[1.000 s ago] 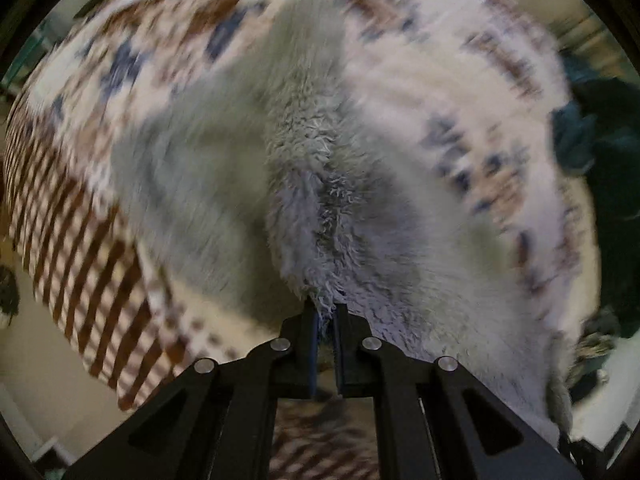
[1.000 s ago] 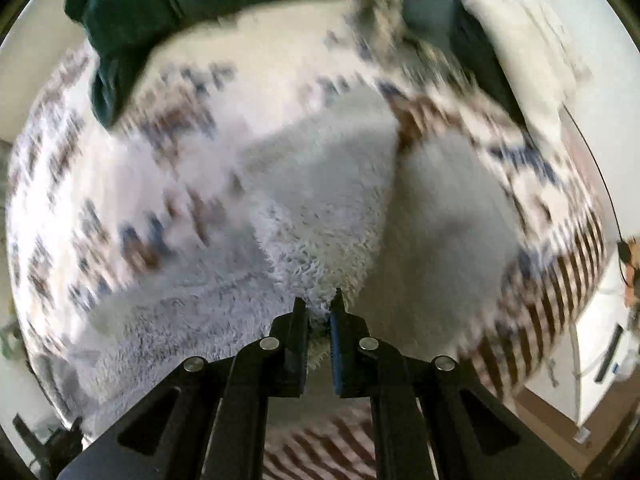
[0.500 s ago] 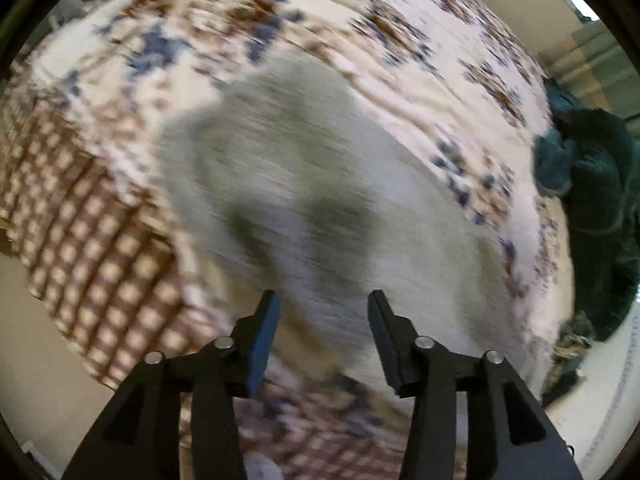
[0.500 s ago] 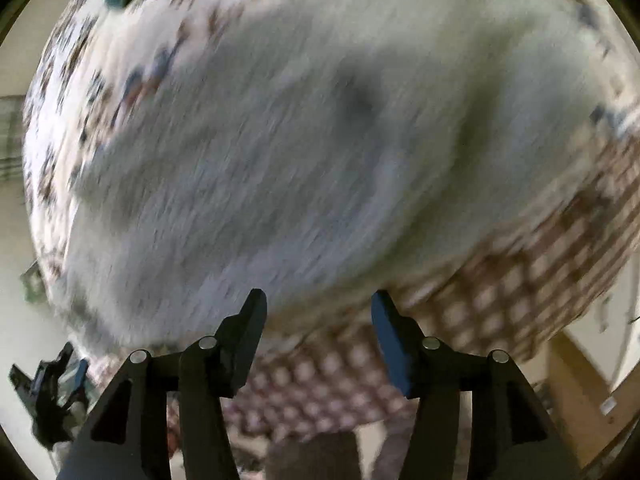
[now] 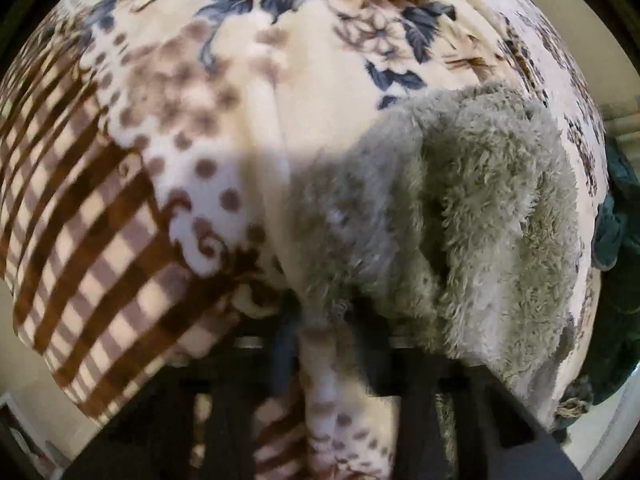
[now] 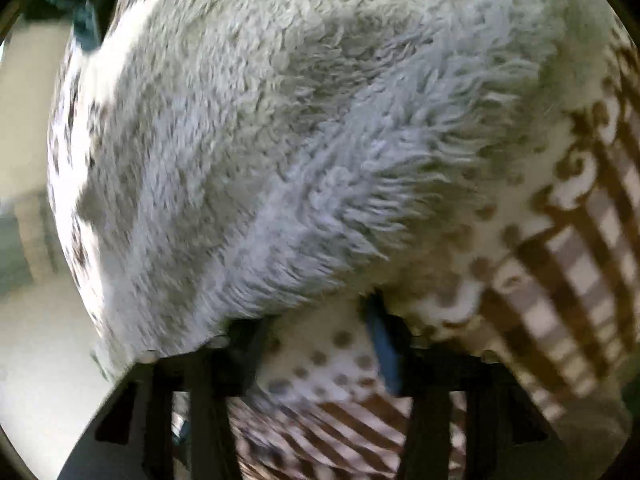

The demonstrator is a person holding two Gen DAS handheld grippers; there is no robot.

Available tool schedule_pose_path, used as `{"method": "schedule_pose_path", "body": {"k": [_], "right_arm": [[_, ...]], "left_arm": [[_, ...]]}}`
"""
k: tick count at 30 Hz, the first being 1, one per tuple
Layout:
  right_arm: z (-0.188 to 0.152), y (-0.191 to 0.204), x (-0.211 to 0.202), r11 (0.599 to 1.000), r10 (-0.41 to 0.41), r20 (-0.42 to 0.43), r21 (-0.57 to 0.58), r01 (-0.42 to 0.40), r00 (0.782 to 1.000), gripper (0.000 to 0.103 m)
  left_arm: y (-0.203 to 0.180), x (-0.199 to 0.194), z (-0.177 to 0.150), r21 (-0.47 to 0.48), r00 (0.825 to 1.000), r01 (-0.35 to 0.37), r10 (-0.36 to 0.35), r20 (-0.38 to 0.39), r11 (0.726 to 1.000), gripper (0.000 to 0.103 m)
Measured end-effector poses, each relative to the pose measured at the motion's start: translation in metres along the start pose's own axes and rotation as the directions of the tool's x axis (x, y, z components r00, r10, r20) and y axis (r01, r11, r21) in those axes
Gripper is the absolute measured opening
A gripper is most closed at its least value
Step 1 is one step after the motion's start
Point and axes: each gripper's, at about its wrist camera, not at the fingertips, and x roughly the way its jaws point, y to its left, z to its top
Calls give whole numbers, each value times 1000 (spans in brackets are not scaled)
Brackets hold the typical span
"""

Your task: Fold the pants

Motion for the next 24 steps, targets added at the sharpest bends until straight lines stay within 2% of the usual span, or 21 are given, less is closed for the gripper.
{"method": "schedule_pose_path", "body": {"k": [1, 3, 4, 8, 10, 12, 15, 18, 22, 24], "right_arm": [[-3, -1, 0, 999, 24, 14, 22, -24, 1000, 21], [-8, 0, -5, 998, 56, 40, 39, -57, 998, 9], [-11, 5, -10, 998, 55, 57, 27, -56, 997, 7], [-15, 23, -41, 997, 54, 116, -69, -46, 992, 5], [-12, 27, -57, 995, 53, 134, -93, -40, 990, 5], [-2, 29, -74, 995, 67, 139, -85, -55, 988, 5], [7, 33, -76, 993, 77, 103, -95, -68, 992, 5], [16, 46, -55, 996, 38, 21, -76, -36, 999, 10], [22, 49, -45, 997, 48, -34, -63, -50, 998, 38], [26, 56, -42, 996, 69, -37, -57, -71, 997, 49]], "left_arm": [[-1, -2, 0, 13, 1000, 5, -6, 15, 1000, 11], [2, -8, -1, 33, 999, 20, -21, 37, 999, 8], [4, -11, -1, 34, 999, 30, -31, 40, 999, 8], [12, -29, 3, 30, 998, 49, -50, 38, 998, 7], [18, -42, 5, 45, 998, 21, -24, 63, 999, 1], [25, -56, 15, 56, 993, -20, 13, 114, 998, 1], [41, -57, 27, 55, 997, 5, -10, 82, 998, 1], [40, -53, 27, 70, 999, 43, -45, 27, 997, 2], [17, -44, 18, 134, 998, 65, -63, -17, 989, 4], [7, -37, 14, 142, 997, 68, -63, -38, 988, 11]]}}
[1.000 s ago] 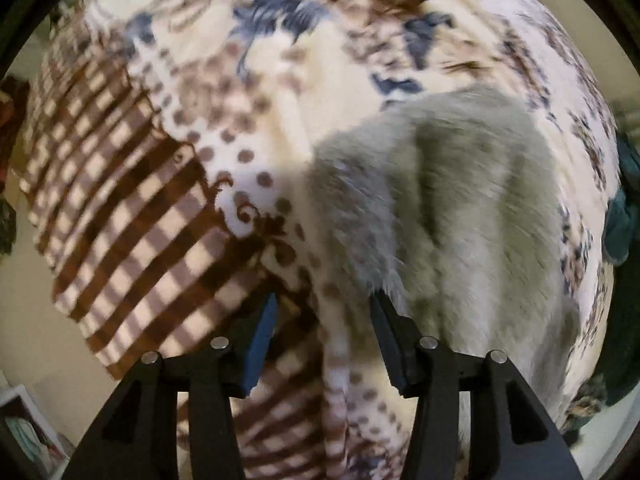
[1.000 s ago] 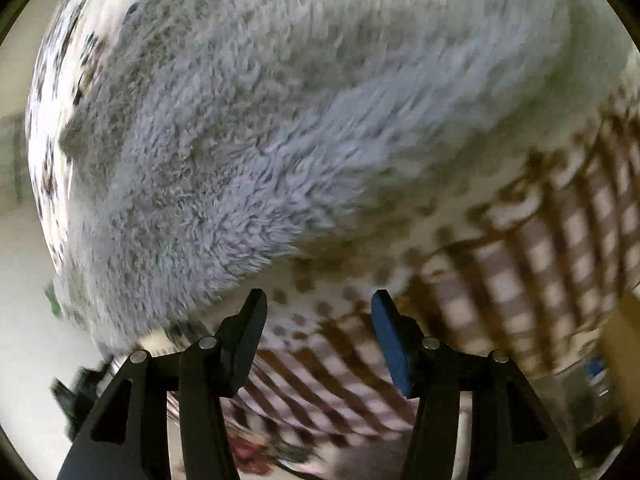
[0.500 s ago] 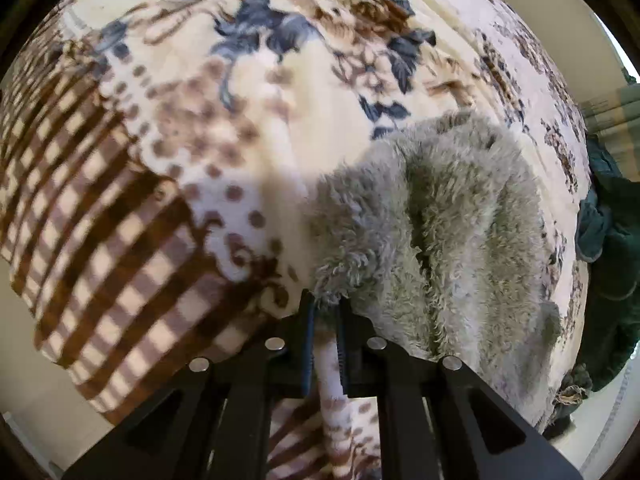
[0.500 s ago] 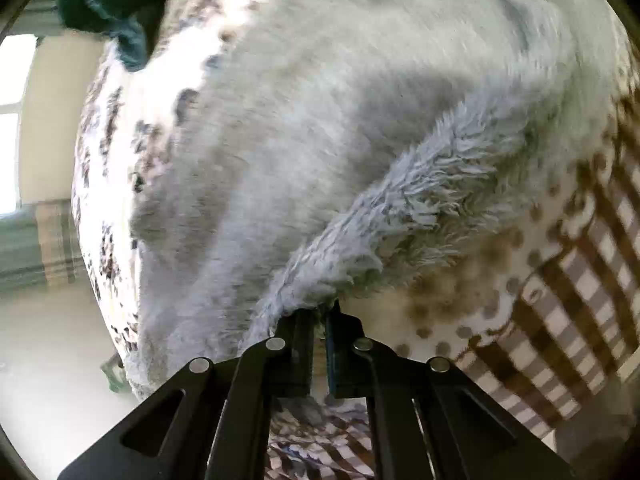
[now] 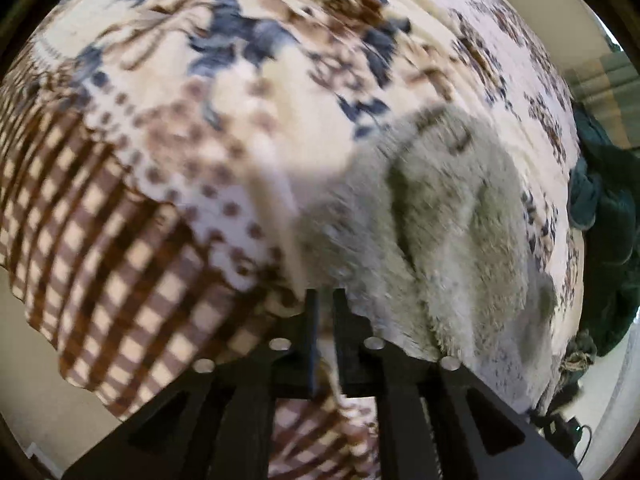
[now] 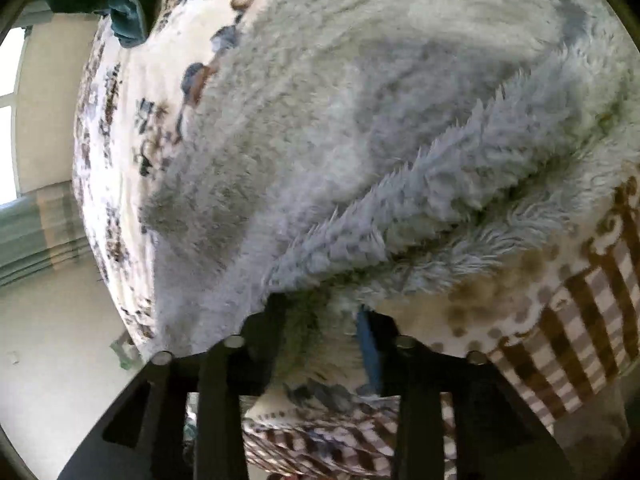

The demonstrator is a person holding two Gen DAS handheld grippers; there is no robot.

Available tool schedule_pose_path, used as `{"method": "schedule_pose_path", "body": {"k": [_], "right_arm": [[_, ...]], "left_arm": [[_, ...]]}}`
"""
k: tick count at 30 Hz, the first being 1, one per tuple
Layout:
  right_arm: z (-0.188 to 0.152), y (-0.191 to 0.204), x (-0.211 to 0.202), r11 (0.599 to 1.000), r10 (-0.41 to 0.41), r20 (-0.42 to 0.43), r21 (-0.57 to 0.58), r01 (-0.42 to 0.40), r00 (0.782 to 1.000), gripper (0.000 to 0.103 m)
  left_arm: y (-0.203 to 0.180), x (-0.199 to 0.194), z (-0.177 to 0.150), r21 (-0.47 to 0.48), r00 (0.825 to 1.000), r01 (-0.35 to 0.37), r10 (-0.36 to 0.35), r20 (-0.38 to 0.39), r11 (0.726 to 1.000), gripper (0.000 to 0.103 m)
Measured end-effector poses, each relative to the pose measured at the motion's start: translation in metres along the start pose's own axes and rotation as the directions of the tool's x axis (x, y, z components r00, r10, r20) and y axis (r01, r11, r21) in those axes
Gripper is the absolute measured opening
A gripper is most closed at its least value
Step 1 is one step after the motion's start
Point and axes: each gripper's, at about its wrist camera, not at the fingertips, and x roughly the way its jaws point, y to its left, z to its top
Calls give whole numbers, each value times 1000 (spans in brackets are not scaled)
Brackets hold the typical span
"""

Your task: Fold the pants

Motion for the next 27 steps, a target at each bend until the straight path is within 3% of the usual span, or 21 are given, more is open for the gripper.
{"method": "schedule_pose_path", "body": {"k": [2, 3, 10, 17, 22, 24, 27], "right_arm": [[7, 13, -1, 999, 33, 0, -5, -33, 999, 61], [10, 19, -3, 999, 42, 7, -9, -42, 999, 67], [18, 23, 17, 998, -56, -77, -34, 54, 995, 68], [-22, -18, 6, 997, -64, -126, -39, 60, 990, 68], [-45, -35, 23, 970, -206, -142, -157, 184, 968, 68], [-37, -33, 32, 971, -192, -120, -165, 171, 974, 65], [-17, -22, 35, 986, -101, -62, -137, 92, 993, 64]], "left_arm": [[-6, 4, -3, -3, 1000, 3, -3, -3, 1000, 25], [-9, 6, -2, -5, 1000, 2, -2, -6, 1000, 26], [-6, 24, -9, -13, 998, -55, 55, -38, 998, 26], [-4, 30, -11, -49, 997, -65, 63, -44, 997, 26], [-3, 34, -15, -32, 995, -80, 78, -57, 996, 26], [-1, 40, -12, -41, 995, -76, 73, -65, 996, 32], [-1, 50, -5, -74, 996, -63, 57, -75, 995, 40]]}}
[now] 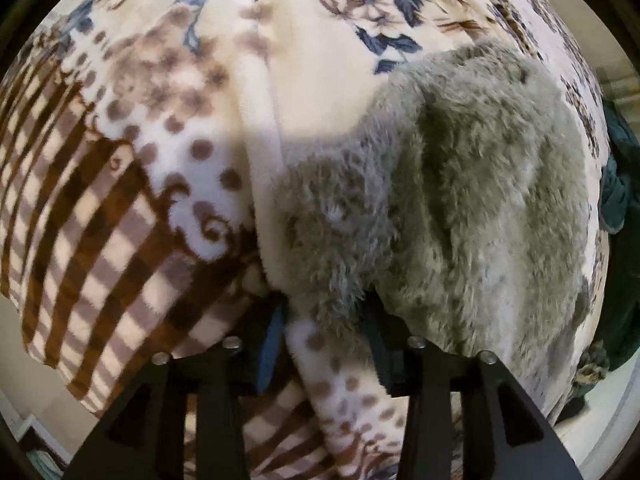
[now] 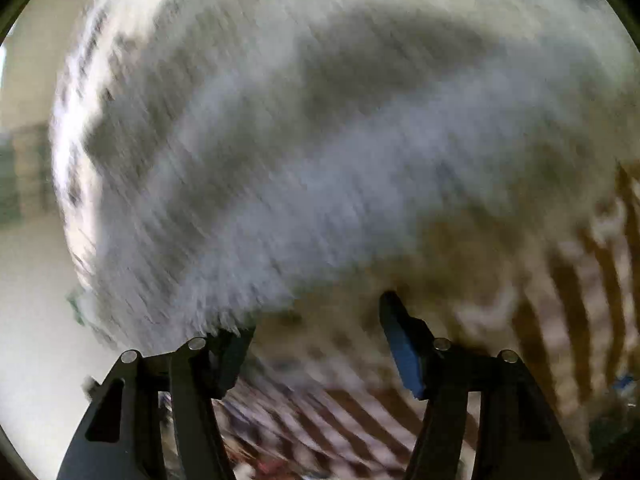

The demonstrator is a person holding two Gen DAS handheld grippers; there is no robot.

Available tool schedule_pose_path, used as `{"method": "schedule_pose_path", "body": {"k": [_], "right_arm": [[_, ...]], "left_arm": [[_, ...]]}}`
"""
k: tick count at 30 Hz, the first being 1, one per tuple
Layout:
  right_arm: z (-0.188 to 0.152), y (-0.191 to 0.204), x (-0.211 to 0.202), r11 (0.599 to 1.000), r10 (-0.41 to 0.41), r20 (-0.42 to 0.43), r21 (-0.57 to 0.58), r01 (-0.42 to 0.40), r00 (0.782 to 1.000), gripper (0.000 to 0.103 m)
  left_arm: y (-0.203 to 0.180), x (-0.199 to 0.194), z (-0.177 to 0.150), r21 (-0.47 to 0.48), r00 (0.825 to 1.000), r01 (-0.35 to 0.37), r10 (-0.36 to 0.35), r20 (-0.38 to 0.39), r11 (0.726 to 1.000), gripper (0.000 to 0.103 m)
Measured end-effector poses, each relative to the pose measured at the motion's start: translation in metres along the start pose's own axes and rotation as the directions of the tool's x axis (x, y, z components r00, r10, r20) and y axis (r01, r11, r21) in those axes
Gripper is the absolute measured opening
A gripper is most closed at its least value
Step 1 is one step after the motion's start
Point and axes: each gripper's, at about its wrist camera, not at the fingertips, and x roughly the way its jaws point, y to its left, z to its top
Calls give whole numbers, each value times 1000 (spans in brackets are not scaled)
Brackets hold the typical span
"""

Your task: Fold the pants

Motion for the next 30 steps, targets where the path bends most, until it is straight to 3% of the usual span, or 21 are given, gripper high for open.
{"method": "schedule_pose_path", "body": {"k": [2, 3, 4, 6, 7, 16, 19, 21, 22, 24, 26, 27, 29, 30], "right_arm": [[14, 10, 0, 1000, 24, 40, -2, -24, 999, 45], [19, 12, 3, 1000, 21, 43, 8, -21, 999, 26], [23, 11, 7, 999, 27, 29, 42, -28, 999, 16], [22, 8, 7, 994, 31, 25, 101, -33, 999, 10], [21, 8, 5, 993, 24, 27, 112, -27, 999, 8], [-30, 3, -47, 997, -32, 9, 68, 31, 999, 4], [-37, -1, -60, 998, -43, 6, 46, 43, 999, 3], [-38, -9, -61, 995, -100, -3, 24, 100, 995, 0], [-38, -15, -52, 992, -128, -37, 8, 129, 991, 0], [-35, -28, -21, 987, -160, -199, -5, 163, 967, 1], [-36, -37, -16, 986, -155, -224, 25, 165, 962, 2], [-37, -35, -19, 988, -148, -218, 2, 153, 965, 7], [-41, -24, -28, 988, -154, -199, -56, 145, 968, 30], [-42, -20, -34, 989, -144, -181, -69, 133, 973, 46]], "left_arm": [[-4, 8, 4, -9, 1000, -11, 11, 1, 1000, 41], [-6, 10, 5, -9, 1000, -20, 21, 6, 1000, 41], [-7, 11, 6, -9, 1000, -25, 25, 12, 1000, 40], [-10, 9, 2, 6, 999, -13, 12, 45, 1000, 24], [-11, 6, 0, 20, 998, 1, -2, 63, 1000, 9], [22, -61, -12, 12, 992, 44, -45, 119, 999, 2], [29, -81, -8, 27, 990, -3, -1, 143, 1000, 2], [34, -76, 1, 25, 992, -30, 27, 122, 999, 2], [35, -74, 3, 23, 994, -28, 25, 111, 999, 2], [31, -71, 4, 41, 997, -29, 26, 77, 999, 3], [19, -72, 4, 63, 998, -22, 18, 66, 998, 8], [8, -75, 3, 78, 997, -11, 5, 76, 997, 13], [-7, -80, 2, 96, 994, 38, -47, 103, 995, 38], [-13, -81, 4, 97, 991, 50, -61, 116, 994, 44]]}}
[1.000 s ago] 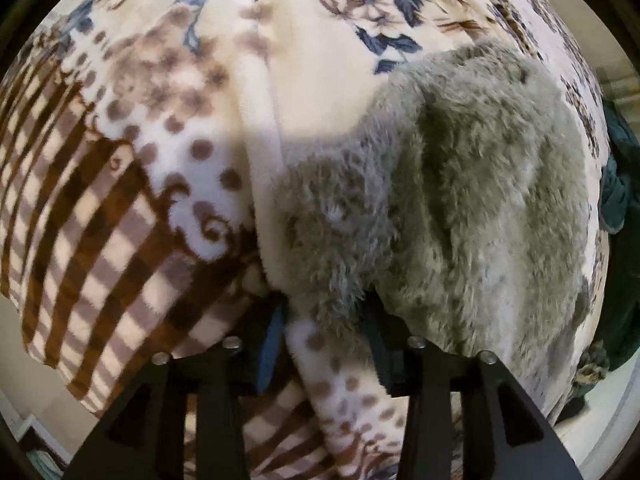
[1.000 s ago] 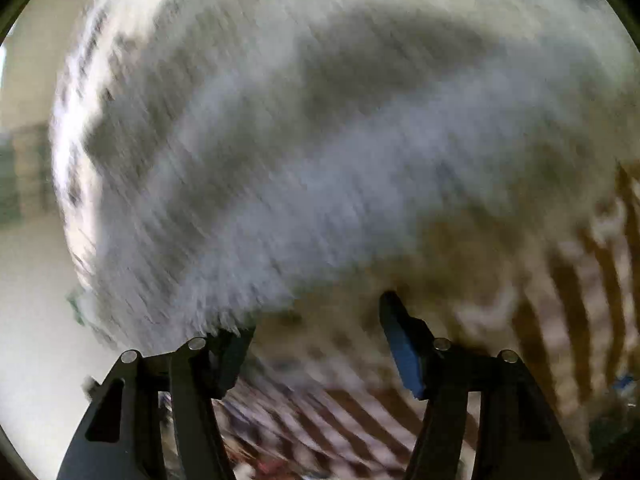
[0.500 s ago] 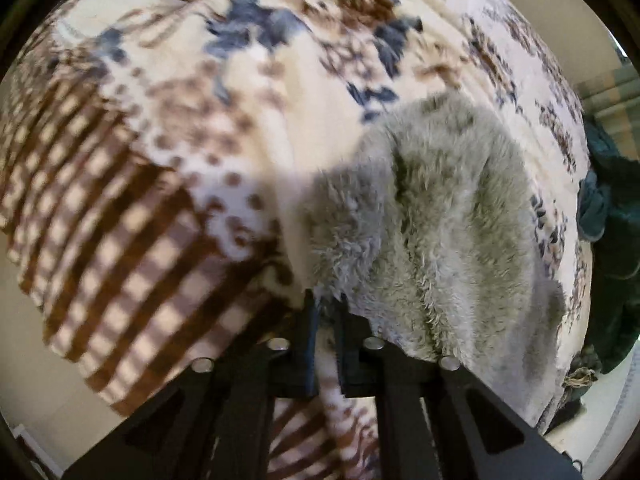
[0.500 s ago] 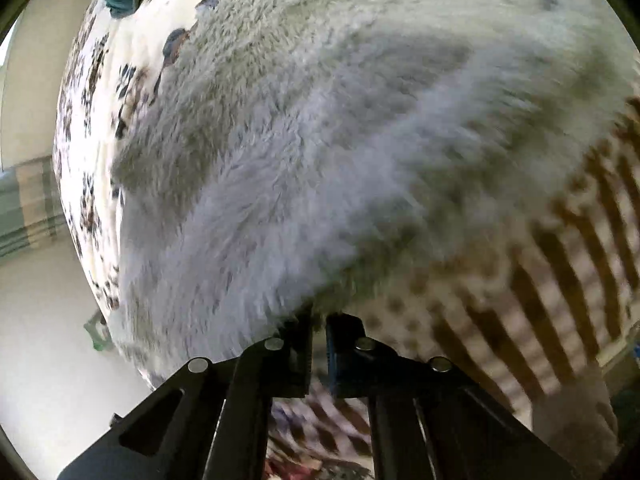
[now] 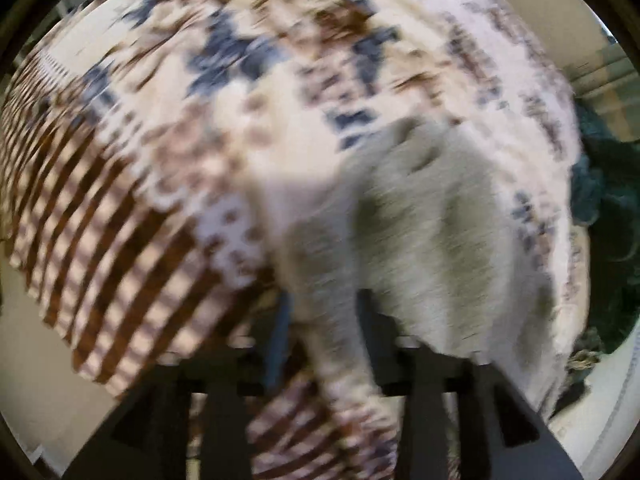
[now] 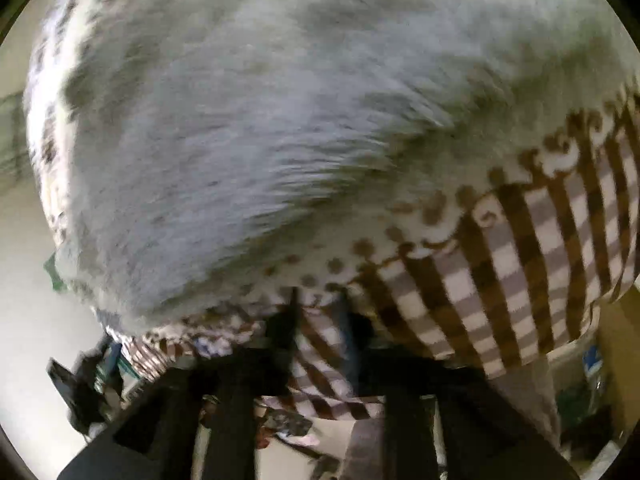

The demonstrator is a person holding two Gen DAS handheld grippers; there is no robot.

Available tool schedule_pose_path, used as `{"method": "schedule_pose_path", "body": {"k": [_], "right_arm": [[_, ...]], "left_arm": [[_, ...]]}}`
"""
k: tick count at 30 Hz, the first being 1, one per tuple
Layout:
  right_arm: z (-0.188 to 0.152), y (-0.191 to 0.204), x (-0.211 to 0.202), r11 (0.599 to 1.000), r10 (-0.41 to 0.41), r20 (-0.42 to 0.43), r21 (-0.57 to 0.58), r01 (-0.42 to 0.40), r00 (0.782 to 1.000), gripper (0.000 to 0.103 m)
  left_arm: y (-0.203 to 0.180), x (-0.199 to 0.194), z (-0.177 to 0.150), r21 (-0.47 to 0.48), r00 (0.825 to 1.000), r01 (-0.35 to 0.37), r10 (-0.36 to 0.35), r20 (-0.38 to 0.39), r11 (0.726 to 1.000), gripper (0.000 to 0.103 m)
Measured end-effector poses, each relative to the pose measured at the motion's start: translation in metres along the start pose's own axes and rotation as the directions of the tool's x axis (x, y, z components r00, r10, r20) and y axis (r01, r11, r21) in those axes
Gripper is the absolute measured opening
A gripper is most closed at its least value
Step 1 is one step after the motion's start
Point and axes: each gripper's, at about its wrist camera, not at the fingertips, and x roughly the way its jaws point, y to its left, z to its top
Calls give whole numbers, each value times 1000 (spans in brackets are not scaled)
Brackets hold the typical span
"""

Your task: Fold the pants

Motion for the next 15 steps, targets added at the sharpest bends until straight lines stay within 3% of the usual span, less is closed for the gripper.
{"method": "schedule_pose_path", "body": {"k": [1, 2, 5, 9, 10, 11, 12, 13, 15], "right_arm": [[-3, 4, -11, 1000, 20, 37, -9, -20, 999, 54], [-3, 8, -17, 999, 36, 60, -16, -35, 998, 56], [2, 19, -32, 998, 56, 131, -20, -54, 990, 56], [22, 13, -33, 995, 76, 181, 53, -87, 980, 56], [27, 9, -30, 993, 71, 190, 77, -87, 979, 56], [34, 5, -24, 992, 68, 191, 92, -87, 979, 56], [40, 3, -19, 991, 60, 193, 109, -82, 979, 45], [40, 0, -17, 989, 44, 203, 131, -72, 978, 25], [42, -1, -22, 989, 24, 226, 138, -56, 974, 13]], "left_arm": [[-6, -1, 3, 0, 1000, 16, -16, 20, 1000, 55], [-12, 0, 7, 2, 999, 26, -26, 32, 1000, 59], [-23, 12, 25, -17, 998, 29, -28, 56, 999, 59], [-39, 47, 53, 25, 998, -39, 38, 43, 999, 58], [-41, 55, 55, 46, 999, -38, 36, 36, 998, 49], [-43, 61, 57, 67, 999, -31, 29, 40, 997, 20], [-45, 63, 57, 85, 998, -42, 39, 42, 996, 20], [-46, 60, 55, 99, 998, -43, 38, 56, 994, 16], [-49, 41, 51, 134, 993, -27, 11, 118, 991, 14]]}}
